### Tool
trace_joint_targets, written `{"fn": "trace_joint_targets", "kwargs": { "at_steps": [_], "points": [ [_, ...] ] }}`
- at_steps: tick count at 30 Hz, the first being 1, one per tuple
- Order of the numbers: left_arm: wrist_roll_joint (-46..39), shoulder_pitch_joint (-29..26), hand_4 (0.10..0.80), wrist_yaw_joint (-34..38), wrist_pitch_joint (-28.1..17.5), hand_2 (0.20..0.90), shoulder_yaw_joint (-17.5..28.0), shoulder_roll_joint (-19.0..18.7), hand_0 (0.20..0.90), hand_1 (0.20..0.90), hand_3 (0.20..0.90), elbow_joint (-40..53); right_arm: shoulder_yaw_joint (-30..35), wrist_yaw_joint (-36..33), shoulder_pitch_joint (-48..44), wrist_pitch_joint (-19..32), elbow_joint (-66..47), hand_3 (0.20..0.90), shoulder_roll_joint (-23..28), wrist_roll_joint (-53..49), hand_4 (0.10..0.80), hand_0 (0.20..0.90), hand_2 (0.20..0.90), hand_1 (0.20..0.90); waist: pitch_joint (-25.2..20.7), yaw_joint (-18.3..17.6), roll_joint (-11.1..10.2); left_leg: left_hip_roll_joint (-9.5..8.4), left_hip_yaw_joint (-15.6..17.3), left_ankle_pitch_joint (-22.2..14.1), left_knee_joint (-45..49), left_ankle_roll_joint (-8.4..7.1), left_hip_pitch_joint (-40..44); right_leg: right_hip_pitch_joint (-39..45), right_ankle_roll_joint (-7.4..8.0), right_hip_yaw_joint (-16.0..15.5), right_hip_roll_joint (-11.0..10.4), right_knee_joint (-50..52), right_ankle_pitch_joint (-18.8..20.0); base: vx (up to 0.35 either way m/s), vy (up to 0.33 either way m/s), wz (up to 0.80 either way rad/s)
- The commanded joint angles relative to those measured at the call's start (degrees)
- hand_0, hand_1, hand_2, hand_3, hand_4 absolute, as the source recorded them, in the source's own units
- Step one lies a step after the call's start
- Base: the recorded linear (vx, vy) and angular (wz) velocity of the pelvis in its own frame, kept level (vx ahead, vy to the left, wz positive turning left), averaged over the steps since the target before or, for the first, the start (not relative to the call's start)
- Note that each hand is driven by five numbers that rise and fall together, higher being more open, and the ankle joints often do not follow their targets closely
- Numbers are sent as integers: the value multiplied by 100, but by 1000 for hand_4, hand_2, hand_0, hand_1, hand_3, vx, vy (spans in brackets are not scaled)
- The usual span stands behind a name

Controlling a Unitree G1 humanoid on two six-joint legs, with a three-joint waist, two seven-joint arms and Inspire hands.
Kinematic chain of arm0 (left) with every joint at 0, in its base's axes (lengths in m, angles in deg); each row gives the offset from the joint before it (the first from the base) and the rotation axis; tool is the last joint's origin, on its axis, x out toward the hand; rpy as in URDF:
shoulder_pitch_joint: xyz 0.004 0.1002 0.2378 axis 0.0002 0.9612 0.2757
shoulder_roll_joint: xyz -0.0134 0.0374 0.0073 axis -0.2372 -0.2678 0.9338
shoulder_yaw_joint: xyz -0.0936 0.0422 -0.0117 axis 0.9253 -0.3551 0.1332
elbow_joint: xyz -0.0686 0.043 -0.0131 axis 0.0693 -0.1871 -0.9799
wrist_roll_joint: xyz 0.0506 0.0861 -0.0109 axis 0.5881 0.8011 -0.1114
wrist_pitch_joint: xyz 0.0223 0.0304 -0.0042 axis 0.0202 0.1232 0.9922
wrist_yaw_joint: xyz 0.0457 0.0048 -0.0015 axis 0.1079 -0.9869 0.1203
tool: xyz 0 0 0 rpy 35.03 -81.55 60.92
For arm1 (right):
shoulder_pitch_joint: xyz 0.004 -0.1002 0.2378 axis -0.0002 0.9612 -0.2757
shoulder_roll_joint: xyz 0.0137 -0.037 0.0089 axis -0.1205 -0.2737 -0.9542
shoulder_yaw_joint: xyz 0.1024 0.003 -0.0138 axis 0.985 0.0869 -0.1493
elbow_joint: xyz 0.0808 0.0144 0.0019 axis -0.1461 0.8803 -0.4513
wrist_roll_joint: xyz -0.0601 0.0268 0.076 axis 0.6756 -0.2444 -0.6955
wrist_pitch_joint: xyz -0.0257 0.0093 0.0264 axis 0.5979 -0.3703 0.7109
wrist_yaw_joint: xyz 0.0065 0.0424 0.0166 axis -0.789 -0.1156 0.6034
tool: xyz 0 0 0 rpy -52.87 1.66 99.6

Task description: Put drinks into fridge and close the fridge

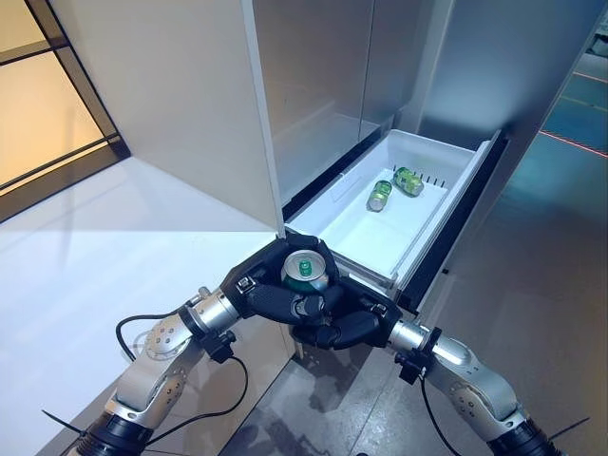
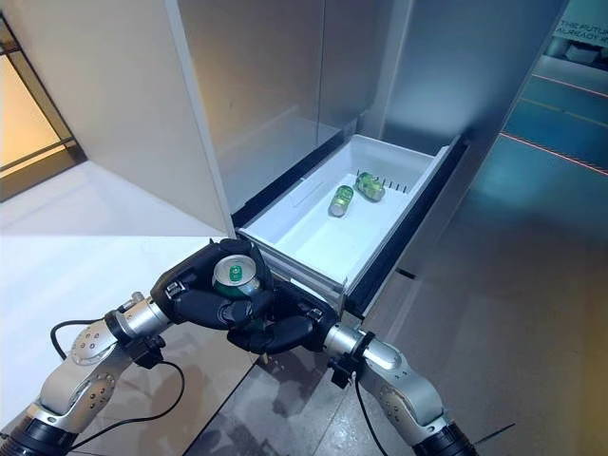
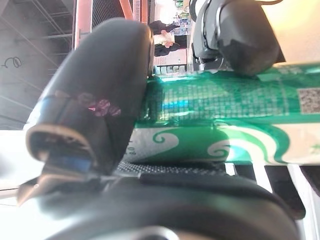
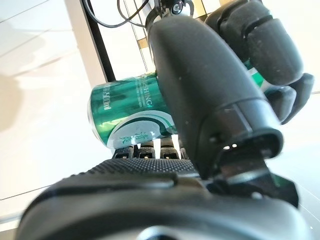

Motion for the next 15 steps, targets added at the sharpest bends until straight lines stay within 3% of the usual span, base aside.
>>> {"fn": "trace_joint_targets", "kwargs": {
  "at_steps": [1, 5, 15],
  "points": [
    [-777, -1237, 100, 181, -887, 300, -138, 593, 300, 300, 200, 658, -620, 353, -911, 575, -806, 900, -523, -313, 800, 900, 900, 900, -328, -6, -100, -206, -61, -382, 99, 66, 80, -96, 130, 26, 161, 388, -364, 0, 0, 0],
    [-782, -1231, 100, 301, -979, 300, -52, 604, 300, 300, 200, 732, -488, -35, -957, 1004, -874, 900, -403, 479, 800, 900, 900, 900, -339, -20, -102, -205, -58, -385, 86, 65, 79, -98, 132, 46, 166, 360, -347, 0, 0, 0],
    [-739, -1058, 100, 352, -1060, 300, 413, 701, 300, 300, 200, 928, 272, -1430, -927, 1524, -989, 900, -164, 2124, 800, 900, 900, 900, -318, -60, -88, -211, -36, -419, 103, 88, 90, -118, 140, 99, 165, 373, -332, 0, 0, 0]
  ]
}}
